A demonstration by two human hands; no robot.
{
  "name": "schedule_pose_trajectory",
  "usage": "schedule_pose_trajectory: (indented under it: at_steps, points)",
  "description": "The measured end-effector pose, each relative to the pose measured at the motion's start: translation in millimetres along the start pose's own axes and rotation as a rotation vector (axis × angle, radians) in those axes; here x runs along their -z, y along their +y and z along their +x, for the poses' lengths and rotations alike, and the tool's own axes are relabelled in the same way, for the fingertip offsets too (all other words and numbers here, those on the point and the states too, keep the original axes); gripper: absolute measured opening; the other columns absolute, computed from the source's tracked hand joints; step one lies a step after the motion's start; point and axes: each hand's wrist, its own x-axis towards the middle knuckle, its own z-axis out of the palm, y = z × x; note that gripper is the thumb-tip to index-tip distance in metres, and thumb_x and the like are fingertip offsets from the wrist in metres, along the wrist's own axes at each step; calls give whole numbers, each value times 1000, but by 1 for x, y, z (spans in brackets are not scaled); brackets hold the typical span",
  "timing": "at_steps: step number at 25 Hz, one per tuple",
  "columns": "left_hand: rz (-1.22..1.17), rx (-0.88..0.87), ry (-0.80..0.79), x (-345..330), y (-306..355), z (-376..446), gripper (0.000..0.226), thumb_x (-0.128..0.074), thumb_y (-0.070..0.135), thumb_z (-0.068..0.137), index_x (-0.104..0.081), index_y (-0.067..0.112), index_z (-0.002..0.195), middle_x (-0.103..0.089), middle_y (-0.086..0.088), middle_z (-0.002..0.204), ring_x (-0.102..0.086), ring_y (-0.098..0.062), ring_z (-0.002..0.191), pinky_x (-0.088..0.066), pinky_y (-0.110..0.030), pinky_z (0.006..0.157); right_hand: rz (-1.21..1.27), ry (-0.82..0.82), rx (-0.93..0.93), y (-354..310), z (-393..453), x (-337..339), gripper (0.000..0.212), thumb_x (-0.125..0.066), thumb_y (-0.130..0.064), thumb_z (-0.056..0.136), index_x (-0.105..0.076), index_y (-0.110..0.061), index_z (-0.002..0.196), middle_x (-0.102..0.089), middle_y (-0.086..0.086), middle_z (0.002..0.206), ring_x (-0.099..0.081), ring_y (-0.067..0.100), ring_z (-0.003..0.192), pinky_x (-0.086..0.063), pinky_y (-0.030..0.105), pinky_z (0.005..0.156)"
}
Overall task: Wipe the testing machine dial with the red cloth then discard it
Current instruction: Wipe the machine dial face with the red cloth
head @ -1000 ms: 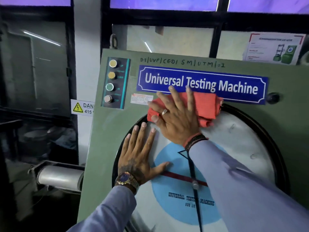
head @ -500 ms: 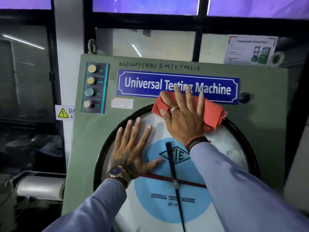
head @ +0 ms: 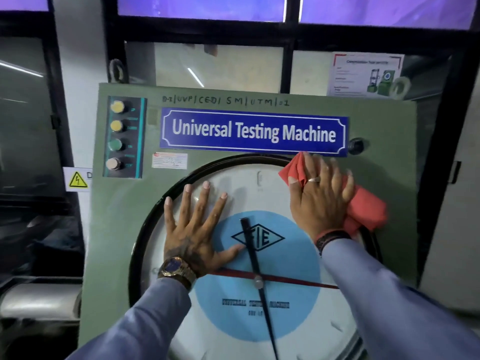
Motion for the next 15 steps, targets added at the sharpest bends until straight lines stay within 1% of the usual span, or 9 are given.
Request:
schedule_pose_trajectory:
  at_steps: [4,7,9,11,13,14,15]
  points:
    - [-30,48,37,0,-7,-15,120,-40,106,78,-20,38,175,-11,-6,186,-5,-41,172,7,-72,133,5,-68,249,-50,25,-2,67,-48,-53,102,-46,-36,166,-51,4,172,-36,41,164,-16,70,134]
    - [-39,102,52,-1,-17,-33,122,-42,106,77,-20,38,175,-11,-7,186,-5,-41,172,5,-67,134,-19,-133,461,-96,33,0,66,-44,-58,102,-47,-40,166,-48,1,175,-33,40,166,-14,71,135]
    - [-44,141,60,-4,-20,-46,124,-45,107,75,-17,40,175,-10,-7,187,-6,-39,172,3,-65,135,-33,-183,642,-128,29,0,67,-38,-63,105,-43,-44,168,-41,-1,180,-27,38,170,-10,70,137]
    - [-47,168,70,-6,-21,-51,125,-45,108,74,-19,38,175,-10,-9,186,-8,-39,172,0,-65,134,-38,-221,801,-155,18,-6,66,-36,-64,108,-36,-45,172,-31,-2,185,-21,39,172,-5,69,138]
    - [-45,188,71,-7,-22,-52,126,-44,108,74,-24,36,175,-11,-12,186,-9,-39,172,-1,-66,134,-1,-223,851,-159,16,-9,69,-40,-63,109,-30,-43,174,-23,0,187,-18,39,173,-3,70,138]
    - [-34,186,63,-5,-21,-53,126,-43,109,74,-25,35,175,-10,-13,186,-8,-39,172,0,-66,134,17,-205,827,-153,17,-8,71,-43,-63,109,-27,-43,175,-21,0,187,-17,39,173,-3,70,137]
    - [-24,167,54,1,-12,-51,126,-42,109,74,-25,35,175,-9,-14,186,-7,-39,172,0,-66,134,32,-166,758,-134,17,-3,74,-45,-63,108,-26,-42,176,-21,1,187,-18,39,173,-5,70,137]
